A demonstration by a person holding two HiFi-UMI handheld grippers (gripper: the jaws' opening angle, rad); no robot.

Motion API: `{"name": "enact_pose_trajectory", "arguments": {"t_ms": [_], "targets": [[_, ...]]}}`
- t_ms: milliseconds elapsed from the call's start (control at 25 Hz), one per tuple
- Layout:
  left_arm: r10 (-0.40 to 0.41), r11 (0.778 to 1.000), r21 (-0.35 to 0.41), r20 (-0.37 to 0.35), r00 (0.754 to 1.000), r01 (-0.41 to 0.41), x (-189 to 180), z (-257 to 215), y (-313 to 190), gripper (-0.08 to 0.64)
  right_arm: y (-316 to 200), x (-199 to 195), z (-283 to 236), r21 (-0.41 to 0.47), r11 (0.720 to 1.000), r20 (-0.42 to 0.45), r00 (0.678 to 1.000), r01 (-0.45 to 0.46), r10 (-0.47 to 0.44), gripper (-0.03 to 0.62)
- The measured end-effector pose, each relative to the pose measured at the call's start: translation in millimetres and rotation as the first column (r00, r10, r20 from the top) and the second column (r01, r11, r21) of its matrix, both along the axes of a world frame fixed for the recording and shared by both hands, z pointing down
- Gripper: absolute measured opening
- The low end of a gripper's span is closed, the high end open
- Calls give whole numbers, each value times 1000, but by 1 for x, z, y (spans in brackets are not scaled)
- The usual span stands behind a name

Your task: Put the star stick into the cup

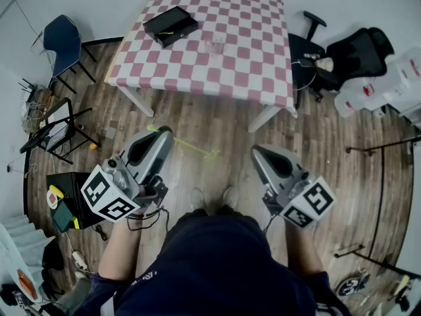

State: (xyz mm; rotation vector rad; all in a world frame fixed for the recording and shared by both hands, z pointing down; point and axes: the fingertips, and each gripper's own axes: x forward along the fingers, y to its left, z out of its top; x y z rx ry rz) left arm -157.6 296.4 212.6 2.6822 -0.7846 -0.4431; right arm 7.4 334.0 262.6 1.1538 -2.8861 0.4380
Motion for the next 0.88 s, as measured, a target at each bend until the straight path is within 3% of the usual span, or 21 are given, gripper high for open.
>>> {"name": "enact_pose_trajectory", "arguments": {"t_ms": [400,880], "targets": [[-13,999,-36,8,1000,13,29,17,-2,31,-10,27,14,-41,999,12,1000,1,0,15],[-25,994,-106,62,998,31,97,53,-4,31,-23,83,38,-79,996,24,999,48,-46,15]]}}
